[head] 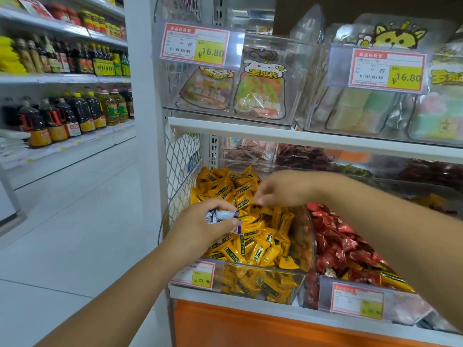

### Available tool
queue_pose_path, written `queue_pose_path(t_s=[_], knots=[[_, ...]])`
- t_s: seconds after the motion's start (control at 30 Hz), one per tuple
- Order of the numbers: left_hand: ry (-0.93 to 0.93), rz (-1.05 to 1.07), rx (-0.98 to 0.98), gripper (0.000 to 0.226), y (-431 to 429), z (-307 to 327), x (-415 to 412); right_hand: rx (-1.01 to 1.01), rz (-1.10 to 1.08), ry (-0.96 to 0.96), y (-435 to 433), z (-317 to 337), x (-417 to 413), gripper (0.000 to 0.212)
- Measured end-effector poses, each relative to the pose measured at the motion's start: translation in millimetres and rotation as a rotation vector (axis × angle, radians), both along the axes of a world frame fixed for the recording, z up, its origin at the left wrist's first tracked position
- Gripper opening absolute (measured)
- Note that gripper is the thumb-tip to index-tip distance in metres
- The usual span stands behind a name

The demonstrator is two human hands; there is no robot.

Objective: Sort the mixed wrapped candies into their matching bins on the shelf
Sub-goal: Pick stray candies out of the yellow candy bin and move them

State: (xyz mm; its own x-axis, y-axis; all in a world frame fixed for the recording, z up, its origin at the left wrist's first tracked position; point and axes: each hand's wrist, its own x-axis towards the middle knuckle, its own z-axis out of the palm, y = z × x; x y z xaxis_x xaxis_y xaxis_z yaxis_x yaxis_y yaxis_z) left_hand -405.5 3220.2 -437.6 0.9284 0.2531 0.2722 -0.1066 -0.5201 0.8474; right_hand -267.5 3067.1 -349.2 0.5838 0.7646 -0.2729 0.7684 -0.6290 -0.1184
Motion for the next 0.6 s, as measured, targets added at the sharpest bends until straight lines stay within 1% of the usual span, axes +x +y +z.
queue_pose_path(t_s=[0.03, 0.07, 0.13, 0.2, 0.27, 0.33, 0.37, 0.43, 0.5, 0.6], knots=[[0.000, 0.006, -0.010, 0.012, 0, 0, -1, -0.139, 0.000, -0.103, 1, 4, 9, 0.035], [0.000, 0.006, -0.016, 0.012, 1, -1, -2, -0.285, -0.005, -0.171, 3, 4, 17, 0.048], [0.004, 0.009, 0.038, 0.013, 4, -3, -3, -0.526, -0.023, -0.200, 15, -8, 24, 0.080], [-0.001, 0.042, 0.098, 0.013, 9, -3, -5, -0.667, -0.043, -0.185, 33, -30, 21, 0.107], [-0.026, 0.075, 0.121, 0.013, 13, -3, -6, -0.697, -0.080, -0.148, 46, -49, 21, 0.119], [-0.040, 0.084, 0.223, 0.013, 14, -6, -7, -0.623, -0.111, -0.107, 46, -54, 23, 0.123], [-0.041, 0.079, 0.276, 0.013, 13, -9, -8, -0.560, -0.113, -0.080, 43, -53, 23, 0.120], [-0.062, 0.068, 0.320, 0.016, 12, -14, -9, -0.386, -0.137, 0.063, 34, -50, 21, 0.105], [-0.113, 0.079, 0.268, 0.017, 13, -15, -9, -0.201, -0.189, 0.255, 25, -49, 14, 0.092], [-0.201, 0.127, 0.150, 0.016, 15, -13, -9, 0.008, -0.190, 0.489, 15, -37, 11, 0.082]])
